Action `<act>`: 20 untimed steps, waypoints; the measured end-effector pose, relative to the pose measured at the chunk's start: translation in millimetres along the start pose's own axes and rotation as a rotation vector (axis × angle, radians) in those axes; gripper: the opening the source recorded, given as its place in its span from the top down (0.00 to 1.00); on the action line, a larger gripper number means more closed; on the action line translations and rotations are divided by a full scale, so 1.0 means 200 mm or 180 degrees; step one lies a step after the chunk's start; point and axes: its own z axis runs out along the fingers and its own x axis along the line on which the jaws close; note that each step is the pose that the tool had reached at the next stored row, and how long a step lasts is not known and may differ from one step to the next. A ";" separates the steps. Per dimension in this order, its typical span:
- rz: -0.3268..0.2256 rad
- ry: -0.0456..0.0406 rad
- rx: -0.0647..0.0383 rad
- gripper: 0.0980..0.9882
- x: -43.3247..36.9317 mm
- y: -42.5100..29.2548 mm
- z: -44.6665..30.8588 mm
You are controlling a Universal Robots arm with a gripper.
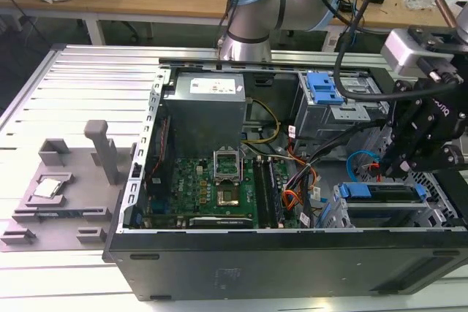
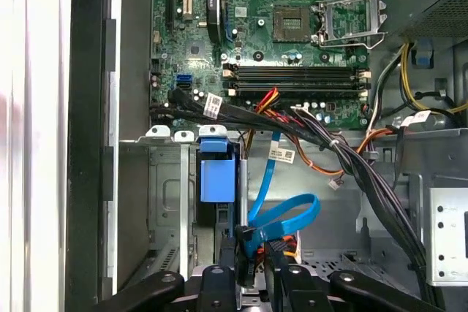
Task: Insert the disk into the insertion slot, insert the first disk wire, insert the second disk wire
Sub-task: 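Insert the first disk wire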
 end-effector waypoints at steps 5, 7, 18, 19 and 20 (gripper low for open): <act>0.0000 -0.0001 0.0000 0.89 0.002 0.000 0.001; 0.0000 -0.0001 0.0000 0.89 0.003 0.000 0.001; 0.0001 0.0004 0.0000 0.89 0.070 -0.001 0.003; 0.0001 0.0004 0.0000 0.89 0.070 -0.001 0.003; 0.0001 0.0004 0.0000 0.89 0.070 -0.001 0.002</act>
